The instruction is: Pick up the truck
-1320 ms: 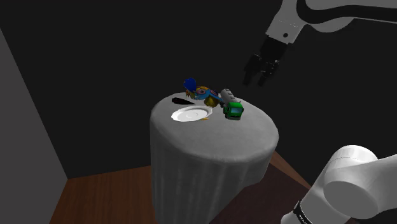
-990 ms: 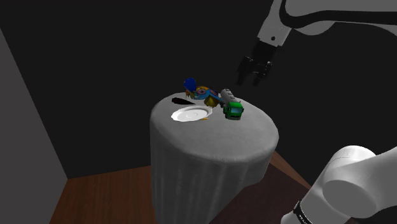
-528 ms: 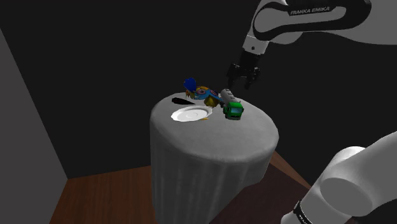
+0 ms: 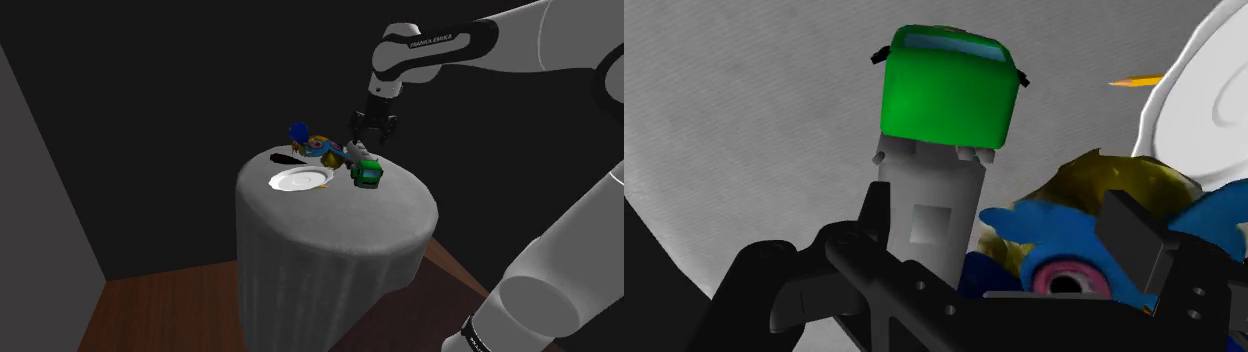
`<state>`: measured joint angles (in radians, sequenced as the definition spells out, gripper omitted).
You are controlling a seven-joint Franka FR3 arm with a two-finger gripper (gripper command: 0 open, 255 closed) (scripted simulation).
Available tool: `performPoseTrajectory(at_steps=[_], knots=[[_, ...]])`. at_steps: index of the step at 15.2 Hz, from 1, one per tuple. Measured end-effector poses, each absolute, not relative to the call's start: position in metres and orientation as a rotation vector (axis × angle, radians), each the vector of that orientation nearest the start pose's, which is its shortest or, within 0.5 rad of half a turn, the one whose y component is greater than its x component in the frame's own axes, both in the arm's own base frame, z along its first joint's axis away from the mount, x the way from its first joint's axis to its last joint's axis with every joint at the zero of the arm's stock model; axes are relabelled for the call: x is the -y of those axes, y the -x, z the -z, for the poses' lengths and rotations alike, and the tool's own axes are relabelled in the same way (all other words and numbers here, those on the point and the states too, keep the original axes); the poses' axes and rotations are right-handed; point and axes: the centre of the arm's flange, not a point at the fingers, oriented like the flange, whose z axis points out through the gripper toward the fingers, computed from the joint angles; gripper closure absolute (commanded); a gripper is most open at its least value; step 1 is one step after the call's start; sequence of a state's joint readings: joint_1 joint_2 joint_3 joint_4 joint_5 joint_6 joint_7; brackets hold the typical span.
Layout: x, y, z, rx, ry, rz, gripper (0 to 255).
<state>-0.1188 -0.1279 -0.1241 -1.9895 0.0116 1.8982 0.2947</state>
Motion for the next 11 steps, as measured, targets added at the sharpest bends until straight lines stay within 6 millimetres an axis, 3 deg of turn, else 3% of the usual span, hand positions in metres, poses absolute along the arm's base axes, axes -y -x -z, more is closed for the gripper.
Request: performPoseTrajectory(at_steps=[4, 11], knots=[[0.164, -0.535, -0.499, -0.959, 2.986, 0.008, 0], [0.170, -0.540, -0.461, -0.978, 2.983, 0.001, 0]])
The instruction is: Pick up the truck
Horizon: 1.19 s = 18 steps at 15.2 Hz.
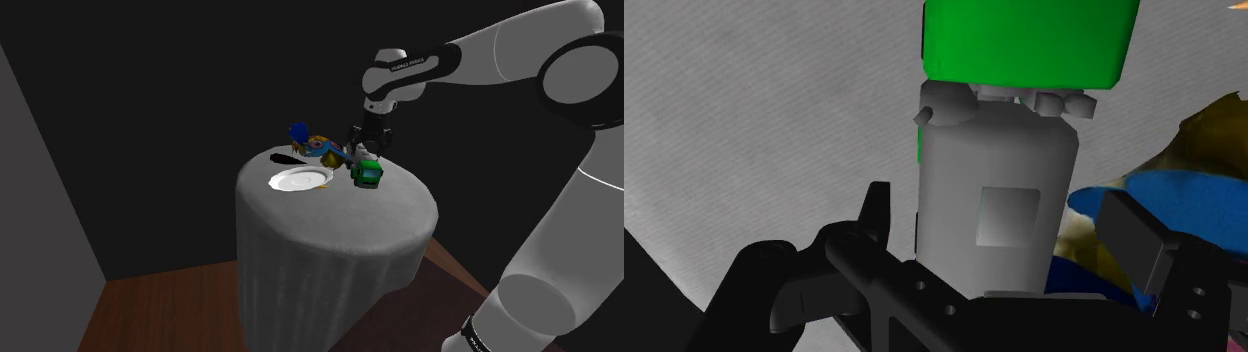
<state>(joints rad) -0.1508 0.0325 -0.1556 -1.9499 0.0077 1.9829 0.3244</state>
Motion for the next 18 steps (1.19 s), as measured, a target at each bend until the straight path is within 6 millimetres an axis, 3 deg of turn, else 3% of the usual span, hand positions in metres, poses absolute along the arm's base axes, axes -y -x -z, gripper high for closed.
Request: performPoseTrajectory(at_steps=[1, 2, 12, 18], knots=[[0.169, -0.540, -0.457, -0.979, 2.983, 0.001, 0], [0.168, -0.540, -0.456, -0.979, 2.983, 0.001, 255], [0.168, -0.540, -0.455, -0.979, 2.983, 0.005, 255], [0.169, -0.541, -0.479, -0.979, 2.983, 0.000, 255]])
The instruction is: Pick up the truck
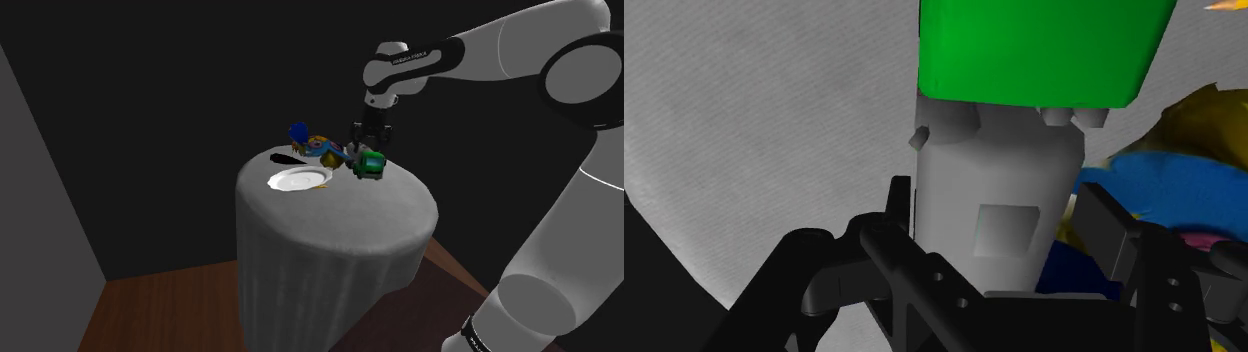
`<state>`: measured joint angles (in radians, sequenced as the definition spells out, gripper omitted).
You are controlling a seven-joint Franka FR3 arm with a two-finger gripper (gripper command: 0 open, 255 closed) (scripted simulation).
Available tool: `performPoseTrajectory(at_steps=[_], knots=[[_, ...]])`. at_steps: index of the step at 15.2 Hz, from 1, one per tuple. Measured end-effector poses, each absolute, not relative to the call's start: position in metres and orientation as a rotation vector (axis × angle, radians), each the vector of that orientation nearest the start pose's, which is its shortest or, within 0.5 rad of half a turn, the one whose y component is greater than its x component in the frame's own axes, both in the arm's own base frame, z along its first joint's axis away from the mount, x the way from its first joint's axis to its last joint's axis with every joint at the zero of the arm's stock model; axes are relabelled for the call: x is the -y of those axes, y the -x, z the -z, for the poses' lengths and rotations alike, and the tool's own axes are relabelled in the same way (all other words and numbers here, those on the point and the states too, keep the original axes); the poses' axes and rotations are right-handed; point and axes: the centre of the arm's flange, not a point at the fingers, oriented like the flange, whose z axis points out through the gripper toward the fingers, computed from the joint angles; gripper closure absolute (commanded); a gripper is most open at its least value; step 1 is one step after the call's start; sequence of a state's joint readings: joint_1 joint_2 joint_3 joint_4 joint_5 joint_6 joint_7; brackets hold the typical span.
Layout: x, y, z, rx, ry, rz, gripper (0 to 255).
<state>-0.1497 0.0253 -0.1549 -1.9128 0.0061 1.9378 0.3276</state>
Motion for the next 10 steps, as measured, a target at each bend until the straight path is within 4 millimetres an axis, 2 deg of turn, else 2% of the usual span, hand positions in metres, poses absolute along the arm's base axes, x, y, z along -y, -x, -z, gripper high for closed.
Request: performPoseTrajectory(at_steps=[10], knots=[[0.168, -0.541, -0.530, -0.979, 2.983, 0.000, 255]])
